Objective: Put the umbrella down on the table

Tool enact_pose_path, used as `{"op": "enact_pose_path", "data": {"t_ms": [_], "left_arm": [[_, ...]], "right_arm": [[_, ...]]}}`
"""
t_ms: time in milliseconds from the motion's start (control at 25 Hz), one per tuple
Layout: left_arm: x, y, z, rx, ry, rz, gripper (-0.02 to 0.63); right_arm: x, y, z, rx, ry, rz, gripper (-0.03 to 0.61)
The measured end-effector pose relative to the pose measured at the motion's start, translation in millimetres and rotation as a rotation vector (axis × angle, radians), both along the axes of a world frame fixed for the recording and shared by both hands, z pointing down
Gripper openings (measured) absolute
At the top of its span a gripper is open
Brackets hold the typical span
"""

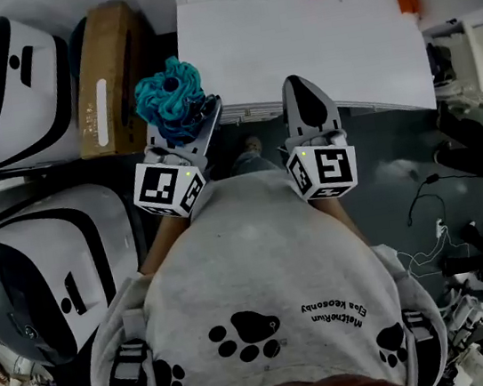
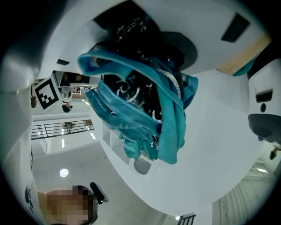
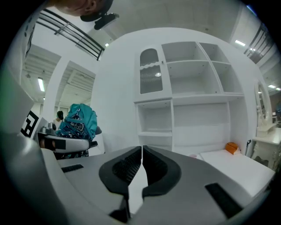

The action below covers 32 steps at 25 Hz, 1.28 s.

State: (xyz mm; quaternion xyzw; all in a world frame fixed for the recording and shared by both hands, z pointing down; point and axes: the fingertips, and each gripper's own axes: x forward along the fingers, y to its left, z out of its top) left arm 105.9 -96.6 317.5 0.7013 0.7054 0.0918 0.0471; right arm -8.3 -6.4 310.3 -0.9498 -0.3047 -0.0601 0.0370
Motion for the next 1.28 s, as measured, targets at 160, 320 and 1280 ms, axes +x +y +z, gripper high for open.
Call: {"op": "enact_pose_path", "data": {"t_ms": [160,320,1280], "left_arm": [[-7,39,0,0.002,-0.011,-0.036,0.247],[-3,49,-2,-0.001,-0.017,-0.064,0.247],[8,104,8,0.101,-0.029,0.032,0.247]], "right_arm": [[-2,43,1,0.010,0.007,-0.046,0.034],[8,58,-2,0.007,0.011,-0.083,0.034],[28,93,10,0.095,0.001,-0.100,0.034]]}}
